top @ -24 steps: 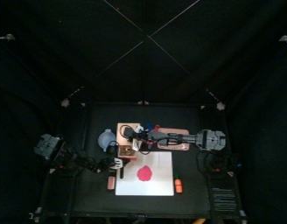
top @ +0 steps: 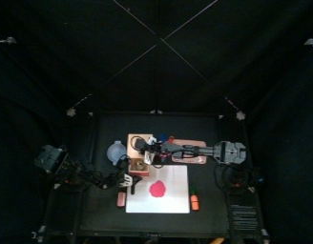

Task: Get the cutter from the drawer then cut the dough then place the extra dough in the bowl
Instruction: Place the cutter on the board

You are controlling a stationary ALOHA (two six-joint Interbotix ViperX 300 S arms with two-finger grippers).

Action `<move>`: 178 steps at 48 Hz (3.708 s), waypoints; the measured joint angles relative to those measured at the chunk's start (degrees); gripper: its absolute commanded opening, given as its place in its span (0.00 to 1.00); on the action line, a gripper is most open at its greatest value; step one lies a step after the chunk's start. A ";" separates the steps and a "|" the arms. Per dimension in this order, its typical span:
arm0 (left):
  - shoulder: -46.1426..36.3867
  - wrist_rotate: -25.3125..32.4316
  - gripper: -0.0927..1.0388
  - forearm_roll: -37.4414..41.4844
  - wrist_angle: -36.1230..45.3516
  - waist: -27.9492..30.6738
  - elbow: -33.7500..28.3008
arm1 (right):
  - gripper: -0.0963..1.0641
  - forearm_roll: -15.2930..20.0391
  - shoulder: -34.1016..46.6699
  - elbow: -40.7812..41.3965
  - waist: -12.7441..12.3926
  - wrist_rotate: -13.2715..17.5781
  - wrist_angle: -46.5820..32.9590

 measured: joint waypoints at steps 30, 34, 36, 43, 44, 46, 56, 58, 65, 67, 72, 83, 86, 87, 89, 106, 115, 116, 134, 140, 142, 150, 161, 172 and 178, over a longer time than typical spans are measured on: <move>1.23 0.00 0.76 1.67 2.11 0.09 -0.70 | 0.11 0.00 0.26 -0.18 0.09 0.00 0.09; 0.35 0.00 0.76 1.85 2.90 0.09 -0.35 | 0.11 0.00 0.35 -0.18 0.09 0.00 0.00; -0.18 0.00 0.76 1.85 3.52 0.09 0.00 | 0.11 0.00 0.35 -0.26 0.09 0.00 0.09; -2.37 0.00 0.76 1.93 5.10 0.09 1.23 | 0.11 0.00 0.44 -0.26 0.09 0.00 0.09; -2.64 0.00 0.76 1.93 5.27 0.09 1.49 | 0.11 0.00 0.35 -0.26 0.09 0.00 0.09; -3.34 0.09 0.76 2.11 5.54 0.09 2.02 | 0.11 0.00 0.44 -0.26 0.09 0.00 0.09; -10.72 0.70 0.76 11.25 6.68 -0.53 5.45 | 0.11 0.00 0.53 -0.53 0.09 0.09 0.09; -13.01 1.05 0.75 15.12 6.94 -0.79 5.89 | 0.11 0.00 0.53 -0.62 0.18 0.09 0.18; -18.81 2.02 0.75 29.09 6.86 -0.79 7.29 | 0.11 0.00 0.70 -1.14 0.35 0.09 0.62; -20.04 2.46 0.75 32.26 6.68 -0.18 7.82 | 0.11 0.00 0.70 -1.49 0.44 0.09 0.88; -22.24 4.13 0.75 38.41 5.36 3.34 9.49 | 0.11 -0.09 0.88 -2.37 0.79 0.09 1.67; -27.16 12.83 0.72 46.41 2.55 11.34 12.30 | 0.14 -0.62 0.44 -4.13 1.85 0.26 3.87; -29.09 16.35 0.72 47.37 2.46 13.18 13.10 | 0.17 -1.05 0.18 -4.39 2.90 -0.26 4.04; -29.53 17.05 0.72 47.46 2.46 13.71 13.27 | 0.19 -1.05 0.09 -4.57 3.08 0.26 4.31; -30.50 18.54 0.72 47.64 2.46 14.77 13.80 | 0.22 -1.23 -0.18 -4.66 3.60 0.18 4.57; -39.64 25.22 0.72 47.90 2.29 23.55 18.98 | 0.57 -0.97 -2.46 -7.12 7.65 0.44 8.70; -40.61 25.31 0.72 50.19 2.29 25.14 19.78 | 0.63 -0.53 -2.29 -8.35 8.17 0.70 10.90; -40.61 25.31 0.72 50.36 2.29 25.31 19.86 | 0.65 -0.53 -2.20 -8.53 8.26 0.88 10.99; -40.69 25.31 0.72 51.15 2.29 27.16 20.74 | 0.80 -0.79 0.53 -10.11 9.14 1.23 12.57; -40.69 25.22 0.72 51.24 2.29 27.16 20.83 | 0.80 -0.97 1.93 -11.43 9.05 1.23 14.24; -40.69 25.22 0.72 51.24 2.29 27.16 20.83 | 0.80 -0.97 2.29 -11.69 8.88 1.23 14.85; -40.69 25.22 0.72 51.15 2.29 27.16 20.92 | 0.80 -1.32 3.25 -11.87 8.79 1.23 15.29; -40.69 25.22 0.72 51.15 2.37 27.25 20.92 | 0.80 -2.46 4.22 -12.57 8.35 1.23 15.29; -40.69 25.22 0.72 51.15 2.37 27.33 21.71 | 0.80 -2.55 5.80 -13.10 6.94 1.14 15.21; -40.69 25.22 0.72 51.06 2.37 27.33 21.88 | 0.80 -2.64 6.50 -13.18 6.59 1.05 15.29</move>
